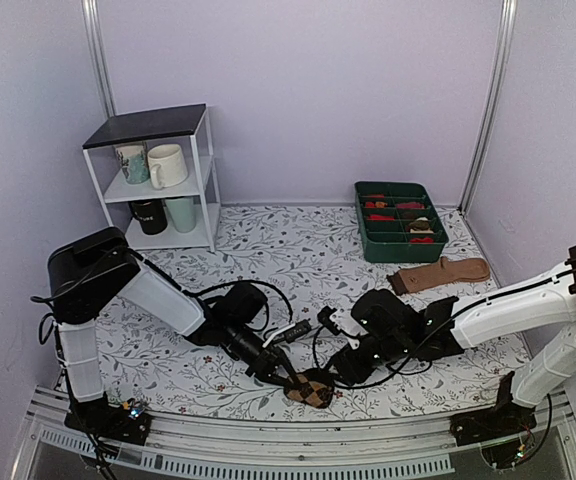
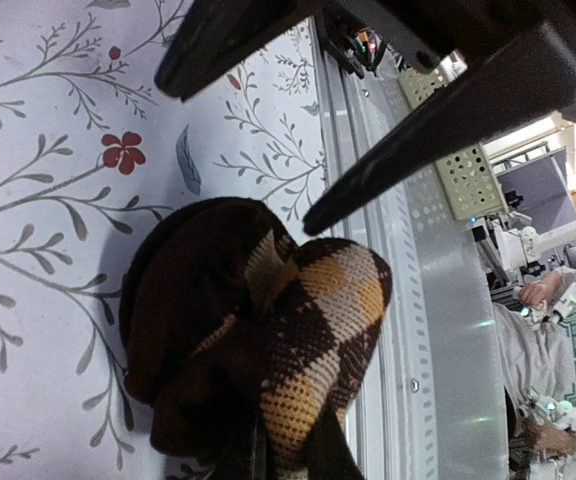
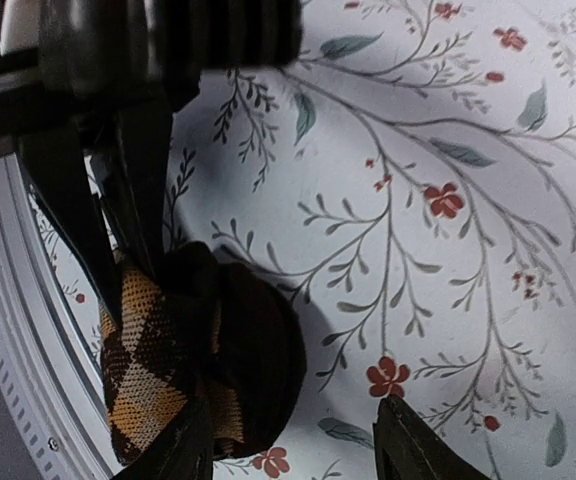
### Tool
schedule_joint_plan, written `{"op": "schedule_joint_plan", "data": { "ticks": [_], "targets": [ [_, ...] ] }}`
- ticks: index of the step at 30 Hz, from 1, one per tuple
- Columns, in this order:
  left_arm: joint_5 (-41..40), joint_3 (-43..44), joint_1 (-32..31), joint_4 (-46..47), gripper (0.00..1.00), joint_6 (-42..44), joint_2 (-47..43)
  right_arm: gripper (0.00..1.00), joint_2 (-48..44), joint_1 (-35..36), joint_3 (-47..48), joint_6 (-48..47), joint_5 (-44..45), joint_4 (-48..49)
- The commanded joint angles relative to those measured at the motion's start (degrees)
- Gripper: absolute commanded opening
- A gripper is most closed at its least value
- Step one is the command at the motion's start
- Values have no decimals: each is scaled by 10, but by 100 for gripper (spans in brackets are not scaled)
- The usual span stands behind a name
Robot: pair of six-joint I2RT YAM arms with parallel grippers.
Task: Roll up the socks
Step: Roll a pair of socks at the center of the board.
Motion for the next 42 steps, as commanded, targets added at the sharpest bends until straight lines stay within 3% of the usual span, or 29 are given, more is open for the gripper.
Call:
{"op": "schedule_joint_plan", "data": {
  "ticks": [1, 8, 12, 14, 17, 20, 29, 38, 42],
  "targets": [
    [-67, -34, -1, -107, 0, 5, 39, 55, 32, -3, 8, 28, -81, -1],
    [-69, -33, -2, -106, 0, 4, 39, 55, 69, -6, 0, 36, -84, 44],
    [-70, -33, -1, -104, 0, 2, 41, 46, 92, -6, 4, 34, -105, 61],
    [-72, -33, -1, -102, 0, 1, 40, 39, 93, -7, 0, 33, -119, 74],
    [-76, -35, -2, -98, 0, -3, 40, 14, 96, -8, -5, 40, -125, 89],
    [-89, -38, -1, -91, 0, -15, 37, 0, 100, -14, -12, 43, -126, 118],
    [-197, -40, 9, -60, 0, -87, 6, 0, 159, -107, 27, -21, -151, 235],
    [-259, -21, 33, -86, 0, -101, 3, 0, 215, -139, 89, -53, -173, 229],
    [-256, -30, 43, -92, 0, -98, 3, 24, 182, -144, 71, -56, -153, 225]
  ]
}}
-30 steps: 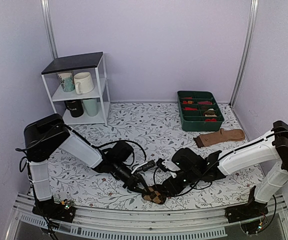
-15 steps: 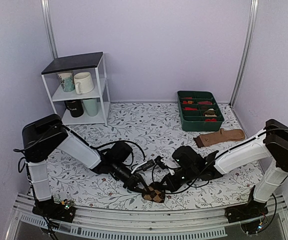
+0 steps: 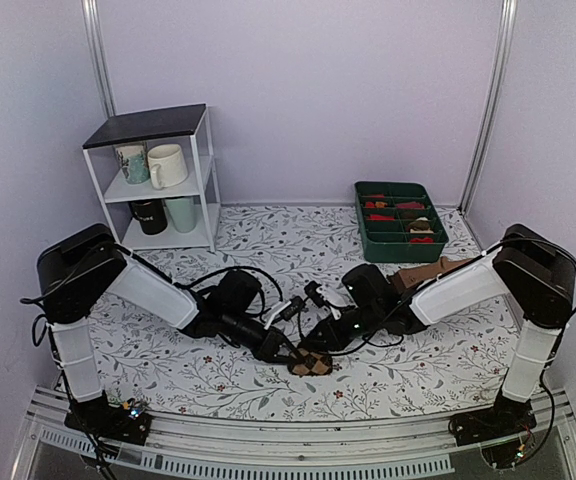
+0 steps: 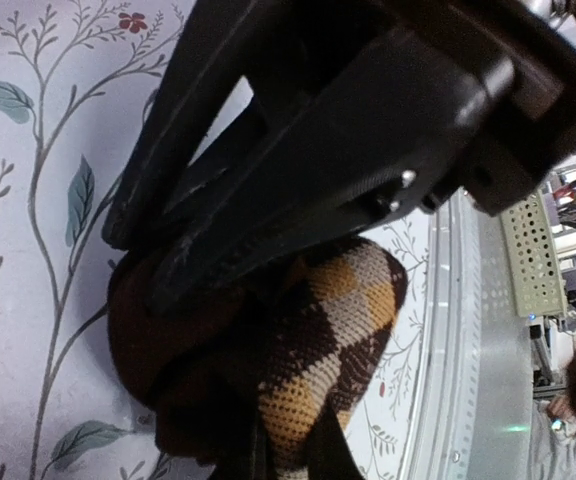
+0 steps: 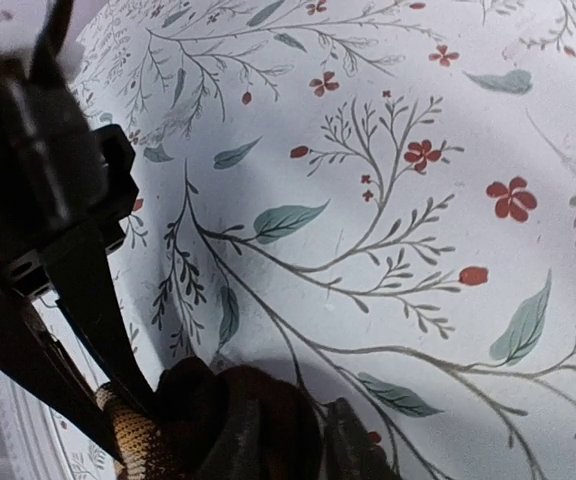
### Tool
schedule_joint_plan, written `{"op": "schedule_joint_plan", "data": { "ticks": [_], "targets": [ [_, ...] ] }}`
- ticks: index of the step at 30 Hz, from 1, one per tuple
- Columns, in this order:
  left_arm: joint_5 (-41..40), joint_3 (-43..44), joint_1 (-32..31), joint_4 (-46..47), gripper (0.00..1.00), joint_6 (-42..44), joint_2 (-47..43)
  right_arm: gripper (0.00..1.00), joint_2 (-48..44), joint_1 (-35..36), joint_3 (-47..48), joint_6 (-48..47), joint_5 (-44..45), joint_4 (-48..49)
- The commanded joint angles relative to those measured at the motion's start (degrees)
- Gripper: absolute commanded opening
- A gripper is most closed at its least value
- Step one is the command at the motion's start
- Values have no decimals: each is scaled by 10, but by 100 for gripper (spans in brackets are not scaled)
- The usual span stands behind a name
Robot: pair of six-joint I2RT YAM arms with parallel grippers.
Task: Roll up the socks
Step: Roll a pair of socks at the center of the board.
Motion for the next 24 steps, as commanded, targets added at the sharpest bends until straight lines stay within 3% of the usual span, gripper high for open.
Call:
{"op": "schedule_joint_plan", "data": {
  "ticks": [1, 4, 7, 16, 24],
  "targets": [
    [-103, -35, 19, -117, 0, 2, 35, 28, -32, -9, -5, -17, 28, 36],
    [-101, -46, 23, -116, 0, 1, 34, 41, -74, -14, -26, -29, 49, 33],
    [-94, -57, 25, -110, 0, -1, 38, 47, -118, -15, -44, -51, 63, 34],
    [-91, -50, 27, -131, 0, 5, 38, 52, -247, 18, -203, -164, -69, 167],
    [-93, -34, 28, -151, 0, 14, 44, 53, -202, 89, -193, -224, -41, 170]
  ]
}}
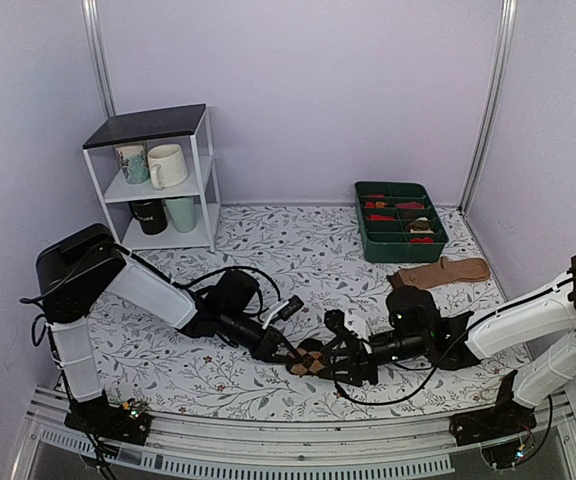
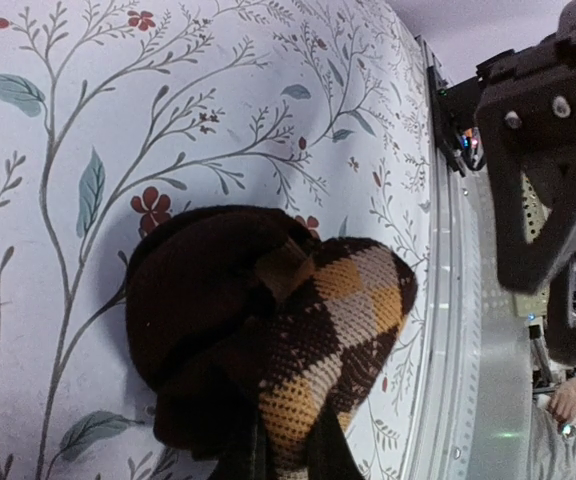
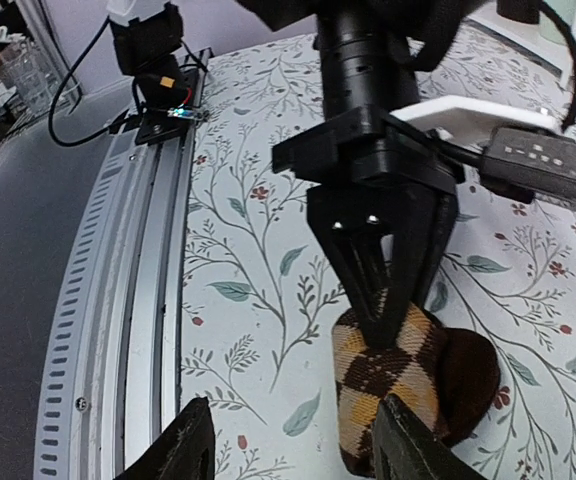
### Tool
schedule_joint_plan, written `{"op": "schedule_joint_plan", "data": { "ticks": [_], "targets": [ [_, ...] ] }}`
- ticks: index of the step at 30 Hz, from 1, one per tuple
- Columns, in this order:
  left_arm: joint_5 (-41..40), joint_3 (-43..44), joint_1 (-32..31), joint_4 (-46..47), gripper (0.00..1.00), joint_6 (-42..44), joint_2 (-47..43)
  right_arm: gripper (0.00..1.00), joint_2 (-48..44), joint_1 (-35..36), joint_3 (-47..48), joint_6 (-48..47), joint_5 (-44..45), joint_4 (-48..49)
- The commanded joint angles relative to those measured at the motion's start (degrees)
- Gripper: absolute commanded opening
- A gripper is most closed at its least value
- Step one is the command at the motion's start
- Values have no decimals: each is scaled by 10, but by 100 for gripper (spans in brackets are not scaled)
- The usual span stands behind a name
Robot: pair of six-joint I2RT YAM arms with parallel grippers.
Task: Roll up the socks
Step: Roll a pair of socks at the center of the board.
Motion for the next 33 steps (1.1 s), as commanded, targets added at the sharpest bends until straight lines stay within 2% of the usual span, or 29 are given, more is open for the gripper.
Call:
{"op": "schedule_joint_plan", "data": {
  "ticks": [1, 8, 14, 19, 29, 33],
  "targets": [
    [-97, -26, 21, -154, 0, 12, 47, 53, 37, 22, 19, -51, 20, 28],
    [-95, -26, 21, -151, 0, 12, 49, 53, 94, 32, 46, -79, 50, 15],
    [-92, -24, 21, -149, 0, 13, 51, 53, 113, 38, 41, -79, 111, 17],
    [-92, -21, 21, -151, 0, 16, 53, 53, 132, 39, 41, -77, 113, 14],
    [-96, -22, 22, -145, 0, 16, 45, 51, 179, 49, 36, -38, 128, -8],
    [-95, -20, 22, -145, 0, 19, 50, 53, 187, 60, 25, -8, 171, -26]
  ]
}}
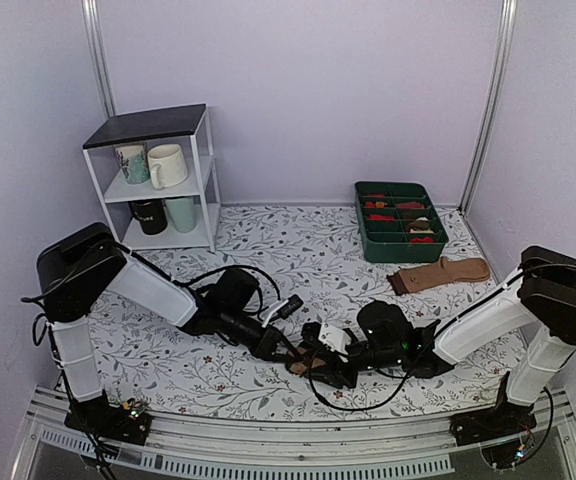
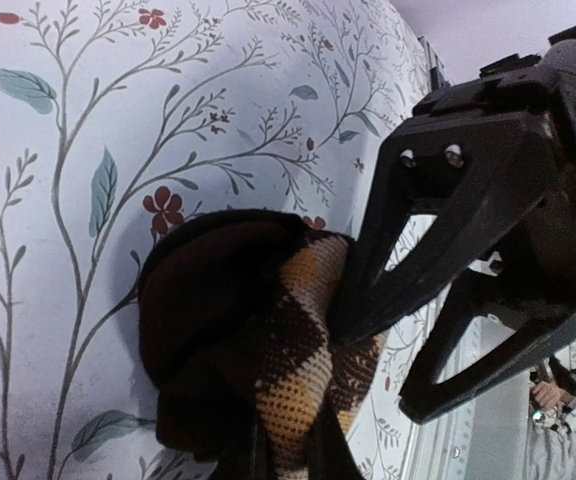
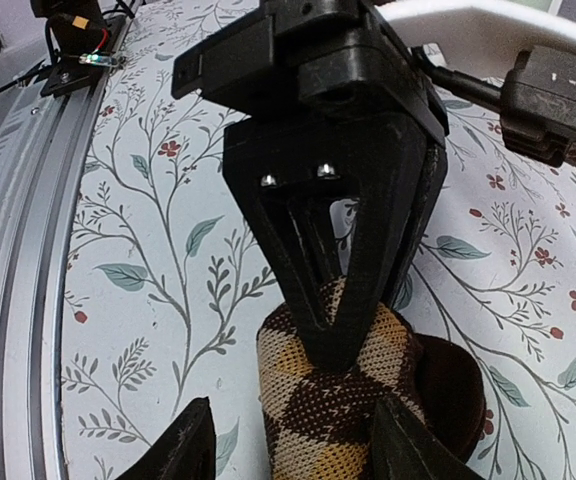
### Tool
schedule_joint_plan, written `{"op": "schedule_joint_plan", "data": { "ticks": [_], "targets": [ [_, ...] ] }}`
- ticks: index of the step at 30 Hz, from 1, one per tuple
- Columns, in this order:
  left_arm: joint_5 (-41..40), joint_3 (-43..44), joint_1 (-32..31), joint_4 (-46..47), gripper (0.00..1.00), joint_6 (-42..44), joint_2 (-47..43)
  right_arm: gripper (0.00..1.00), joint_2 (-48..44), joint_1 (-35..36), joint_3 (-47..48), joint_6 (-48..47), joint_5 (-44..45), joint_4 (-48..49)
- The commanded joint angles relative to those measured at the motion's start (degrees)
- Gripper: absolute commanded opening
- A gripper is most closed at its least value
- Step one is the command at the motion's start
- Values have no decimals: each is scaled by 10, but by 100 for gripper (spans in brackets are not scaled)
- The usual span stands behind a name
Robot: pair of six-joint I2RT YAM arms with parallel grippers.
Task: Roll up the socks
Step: Roll a pair of socks at the center of the board.
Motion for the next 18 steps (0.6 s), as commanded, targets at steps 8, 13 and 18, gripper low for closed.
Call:
{"op": "schedule_joint_plan", "data": {
  "ticks": [8, 13, 18],
  "targets": [
    [-98, -30, 16, -126, 0, 17, 51, 59, -69, 16, -48, 65, 111, -93],
    [-99, -34, 17, -123, 0, 16, 50, 61, -188, 6, -47, 51, 88, -106],
    [-99, -39, 16, -119, 0, 14, 46, 61, -201, -10, -52, 38, 28, -111]
  ]
}}
